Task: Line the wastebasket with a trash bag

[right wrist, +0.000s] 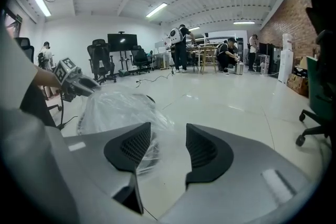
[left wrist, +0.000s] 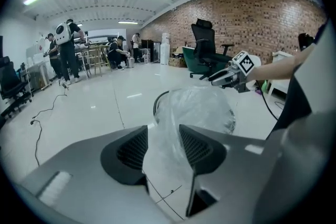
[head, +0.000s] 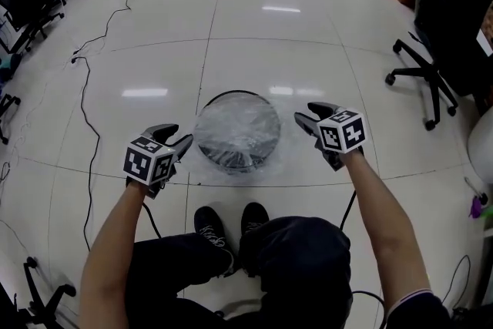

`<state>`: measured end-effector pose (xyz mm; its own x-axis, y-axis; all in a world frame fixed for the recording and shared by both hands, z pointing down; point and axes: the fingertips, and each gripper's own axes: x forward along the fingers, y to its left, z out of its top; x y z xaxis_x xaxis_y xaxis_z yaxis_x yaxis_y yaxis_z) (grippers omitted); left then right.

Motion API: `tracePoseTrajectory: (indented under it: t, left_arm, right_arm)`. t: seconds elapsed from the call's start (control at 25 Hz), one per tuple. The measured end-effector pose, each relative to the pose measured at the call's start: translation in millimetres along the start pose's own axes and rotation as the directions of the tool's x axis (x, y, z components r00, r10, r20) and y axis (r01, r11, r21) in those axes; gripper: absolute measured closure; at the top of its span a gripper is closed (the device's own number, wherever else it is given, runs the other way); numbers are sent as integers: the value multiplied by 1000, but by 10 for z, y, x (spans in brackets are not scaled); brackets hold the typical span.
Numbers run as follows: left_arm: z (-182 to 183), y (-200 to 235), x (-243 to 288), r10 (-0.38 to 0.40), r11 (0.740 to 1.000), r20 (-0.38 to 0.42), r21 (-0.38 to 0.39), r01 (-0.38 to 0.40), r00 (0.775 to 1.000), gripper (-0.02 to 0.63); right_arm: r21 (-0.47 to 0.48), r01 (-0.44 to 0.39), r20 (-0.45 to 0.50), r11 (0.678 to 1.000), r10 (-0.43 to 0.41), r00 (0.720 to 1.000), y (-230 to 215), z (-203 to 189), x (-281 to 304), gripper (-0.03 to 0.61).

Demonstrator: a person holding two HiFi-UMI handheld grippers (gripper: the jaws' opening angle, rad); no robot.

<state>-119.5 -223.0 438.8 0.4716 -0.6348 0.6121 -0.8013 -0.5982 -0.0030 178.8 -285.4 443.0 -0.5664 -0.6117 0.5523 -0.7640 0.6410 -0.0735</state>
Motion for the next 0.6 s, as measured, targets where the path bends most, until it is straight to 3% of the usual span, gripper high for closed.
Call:
tracePoseTrajectory:
  t: [0.12,0.16,0.24,0.28,0.6]
  left_arm:
    - [-41,-13,113,-20,1000,-9,0,20,1000,463]
    - [-34,5,139,-19,1000,-6,5,19,1000,510]
    - [-9,61,183,-7,1000,3,12,7,1000,582]
    - [-1,83,204,-3,1000,7,13,3,1000,601]
    - [-18,114,325,-11,1000,7,2,11,1000,601]
  right_arm:
    - [29,-28,-24,999,29,999,-72,-116,100,380]
    - [27,-42,-31,999,42,999,-69,-135,134,412]
    - [9,-64,-39,998,65,997,-48,-145,198,551]
    - [3,-73,-40,997,73,997,-37,-147,223,577]
    - [3,-78,-21,997,78,997,-135,-100,243,577]
